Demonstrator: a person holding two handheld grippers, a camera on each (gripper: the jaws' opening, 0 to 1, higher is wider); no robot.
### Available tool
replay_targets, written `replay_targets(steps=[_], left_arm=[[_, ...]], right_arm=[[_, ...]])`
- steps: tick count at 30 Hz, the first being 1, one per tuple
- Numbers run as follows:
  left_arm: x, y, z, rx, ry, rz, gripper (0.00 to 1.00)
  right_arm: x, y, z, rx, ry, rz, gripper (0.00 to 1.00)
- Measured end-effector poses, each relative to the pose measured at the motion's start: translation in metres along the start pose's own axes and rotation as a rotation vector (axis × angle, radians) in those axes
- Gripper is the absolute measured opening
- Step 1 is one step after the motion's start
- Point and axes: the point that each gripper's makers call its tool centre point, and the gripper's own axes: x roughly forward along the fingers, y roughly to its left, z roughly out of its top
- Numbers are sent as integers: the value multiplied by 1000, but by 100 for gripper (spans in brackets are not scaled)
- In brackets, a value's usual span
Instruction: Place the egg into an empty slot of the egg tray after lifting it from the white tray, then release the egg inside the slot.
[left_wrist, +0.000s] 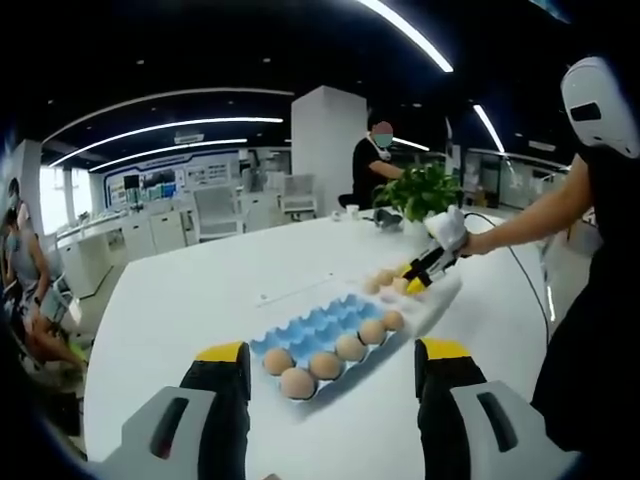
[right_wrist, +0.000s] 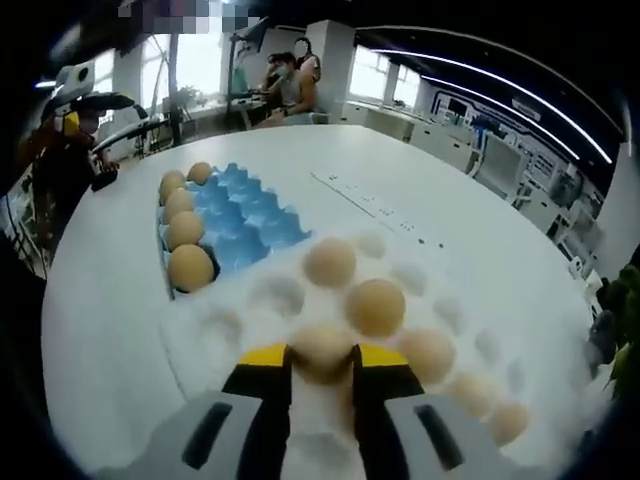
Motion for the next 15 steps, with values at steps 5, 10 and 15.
replay_targets(steps=[5,10,15], left_arm=[[-2,2,0,-6,-1,10,67],[-2,3,-3,-9,6,14,67],[3,-1,-3,1,18,-7,67]], right_arm=[[-5,0,3,18,9,-14,22],[-24,-3,41,64,-142,14,0],[-26,12,25,-125,57,77,9]])
